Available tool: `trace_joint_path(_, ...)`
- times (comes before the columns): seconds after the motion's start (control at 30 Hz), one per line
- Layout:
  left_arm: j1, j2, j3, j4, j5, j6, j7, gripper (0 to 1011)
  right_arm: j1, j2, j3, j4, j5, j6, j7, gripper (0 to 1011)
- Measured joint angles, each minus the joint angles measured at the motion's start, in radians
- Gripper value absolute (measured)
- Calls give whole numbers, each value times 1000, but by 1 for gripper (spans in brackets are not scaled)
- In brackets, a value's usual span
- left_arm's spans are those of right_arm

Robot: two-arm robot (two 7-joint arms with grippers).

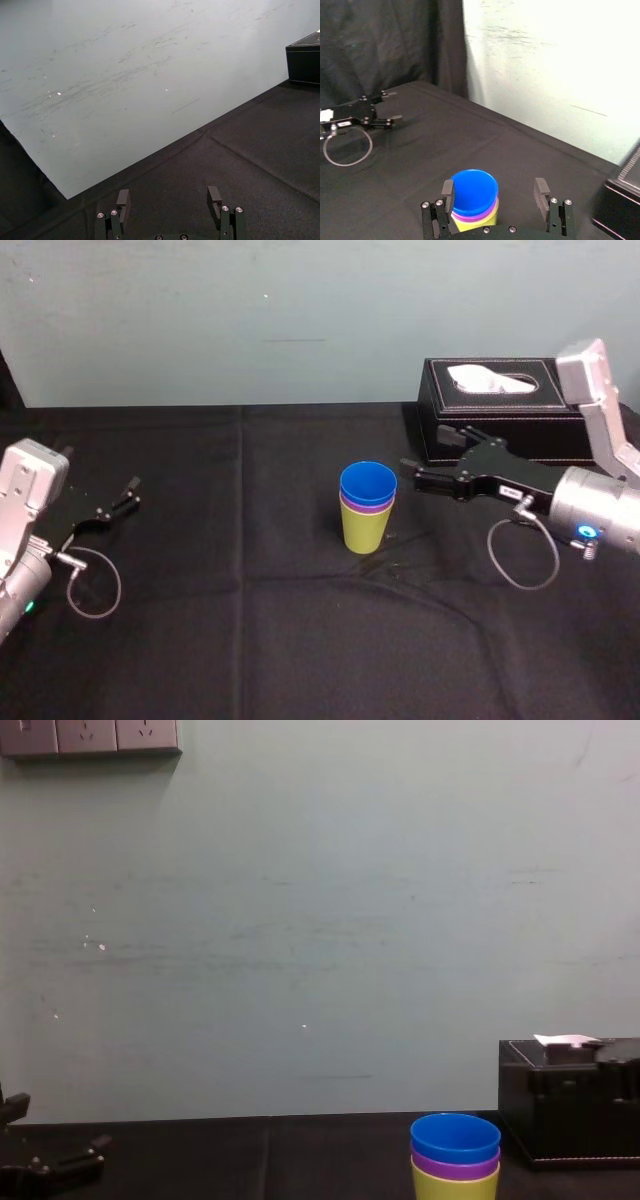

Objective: Stack the three plastic cups sequentially using one hand.

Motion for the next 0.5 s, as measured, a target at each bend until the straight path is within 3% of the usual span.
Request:
trace_joint_path(0.27,0,0,0,0,0,0,0,1011,-32,26,41,29,13,-14,-20,1003)
trace_joint_path(0.5,0,0,0,0,0,0,0,1012,-54,27,59,57,-21,-39,-58,1003)
